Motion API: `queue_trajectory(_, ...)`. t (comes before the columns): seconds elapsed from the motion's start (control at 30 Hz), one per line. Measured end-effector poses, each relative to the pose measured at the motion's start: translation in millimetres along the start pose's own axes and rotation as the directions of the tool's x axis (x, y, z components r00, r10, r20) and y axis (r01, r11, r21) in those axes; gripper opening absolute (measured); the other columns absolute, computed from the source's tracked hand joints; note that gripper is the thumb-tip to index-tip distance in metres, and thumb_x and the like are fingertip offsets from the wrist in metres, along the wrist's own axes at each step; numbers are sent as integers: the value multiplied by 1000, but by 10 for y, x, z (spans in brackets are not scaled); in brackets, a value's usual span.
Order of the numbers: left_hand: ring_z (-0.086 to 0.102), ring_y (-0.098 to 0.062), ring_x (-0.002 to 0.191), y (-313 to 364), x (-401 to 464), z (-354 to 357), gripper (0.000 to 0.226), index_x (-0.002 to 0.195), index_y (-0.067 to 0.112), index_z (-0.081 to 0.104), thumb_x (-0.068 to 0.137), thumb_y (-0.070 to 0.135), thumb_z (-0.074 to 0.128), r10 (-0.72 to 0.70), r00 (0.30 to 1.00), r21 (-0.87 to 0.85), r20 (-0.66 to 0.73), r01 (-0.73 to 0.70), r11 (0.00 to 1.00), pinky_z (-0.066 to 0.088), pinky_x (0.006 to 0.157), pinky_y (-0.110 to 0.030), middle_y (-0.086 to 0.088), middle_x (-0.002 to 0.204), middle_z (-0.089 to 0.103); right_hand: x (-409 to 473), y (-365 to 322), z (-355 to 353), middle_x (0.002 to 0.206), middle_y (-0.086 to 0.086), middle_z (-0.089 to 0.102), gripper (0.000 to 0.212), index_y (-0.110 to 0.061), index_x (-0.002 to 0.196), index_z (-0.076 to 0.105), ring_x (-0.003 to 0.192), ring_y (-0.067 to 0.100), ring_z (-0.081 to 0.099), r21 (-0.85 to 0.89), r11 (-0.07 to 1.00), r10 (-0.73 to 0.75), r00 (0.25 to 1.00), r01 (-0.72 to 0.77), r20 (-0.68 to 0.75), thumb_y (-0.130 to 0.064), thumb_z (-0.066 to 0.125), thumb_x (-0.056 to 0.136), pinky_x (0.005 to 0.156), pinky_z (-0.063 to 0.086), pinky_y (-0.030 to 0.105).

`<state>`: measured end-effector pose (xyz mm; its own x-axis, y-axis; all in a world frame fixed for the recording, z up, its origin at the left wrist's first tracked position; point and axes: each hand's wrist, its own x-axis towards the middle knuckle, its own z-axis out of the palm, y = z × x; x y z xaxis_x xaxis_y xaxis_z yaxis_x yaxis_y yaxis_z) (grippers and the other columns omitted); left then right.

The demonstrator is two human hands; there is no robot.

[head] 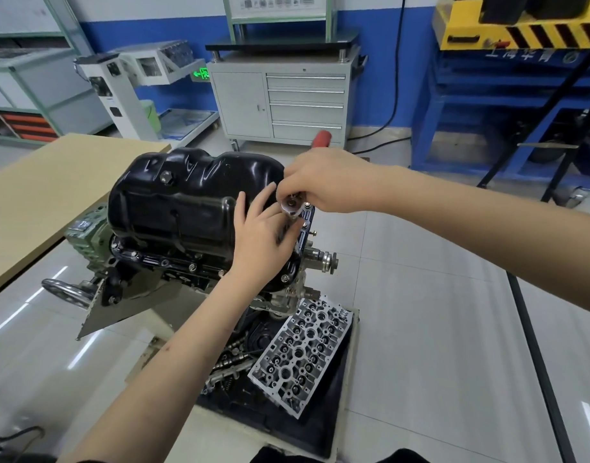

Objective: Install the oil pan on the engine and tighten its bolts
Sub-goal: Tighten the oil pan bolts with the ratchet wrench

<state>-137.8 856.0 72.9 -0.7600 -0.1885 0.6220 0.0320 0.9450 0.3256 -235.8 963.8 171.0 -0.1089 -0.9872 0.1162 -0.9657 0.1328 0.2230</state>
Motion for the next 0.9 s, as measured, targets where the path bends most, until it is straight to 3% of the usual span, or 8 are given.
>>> queue_trajectory(0.13,59,-36,94,30,17,-79,27,64,4,68,74,30,70,-57,993,132,-100,70,989,35,87,-42,-9,84,67,-26,-71,-2,80,2,58,24,-13,102,58,82,25,55,85,967,236,970,-241,61,-31,54,88,57,35,30)
queue_trajectory(0.2,59,-32,71,30,43,-107,25,66,4,68,76,27,64,-37,994,149,-107,52,987,35,65,-34,-10,68,61,-48,-151,10,62,0,50,28,-8,85,55,69,24,50,242,916,298,947,-319,123,-36,56,85,52,34,31)
queue_trajectory(0.27,54,-33,63,55,54,-125,24,71,0,66,82,20,62,-85,996,87,-39,88,992,29,55,-30,-13,66,57,-50,-165,-8,58,-4,43,25,-10,84,55,70,23,48,241,917,296,948,-317,121,-34,58,84,50,30,30)
queue_trajectory(0.47,54,-33,64,52,14,-140,26,76,-6,65,89,15,57,-46,999,-47,29,47,998,37,53,-34,-15,73,58,-36,-15,-94,97,0,63,23,-19,106,60,95,24,54,36,992,118,988,-122,98,-12,50,86,70,44,36)
queue_trajectory(0.63,57,-28,70,64,77,-103,33,79,1,66,88,31,58,-190,976,-61,103,197,978,45,61,-37,-12,75,62,-40,-53,-55,68,-1,57,25,-11,92,63,74,22,51,112,962,241,967,-250,87,-34,61,81,46,27,22)
queue_trajectory(0.73,60,-35,67,51,113,-113,29,76,-3,63,90,21,56,-140,982,-94,126,152,984,46,60,-40,-18,68,63,-78,-118,-35,67,3,59,33,-9,80,60,66,24,50,117,939,305,941,-323,148,-43,60,81,43,22,23)
queue_trajectory(0.83,56,-33,61,39,129,-157,33,70,-8,60,90,18,56,-40,980,-128,196,66,990,40,57,-37,-18,63,58,-91,-91,-93,91,2,60,14,-17,99,57,86,25,53,-157,977,161,983,-146,86,-23,49,90,57,36,29)
queue_trajectory(0.9,48,-28,59,48,127,-162,31,67,-4,59,89,17,57,7,974,-138,228,25,990,30,54,-30,-9,61,51,-82,-55,-98,101,1,60,23,-20,108,54,100,24,51,-257,966,35,996,-13,81,-10,44,90,76,43,37)
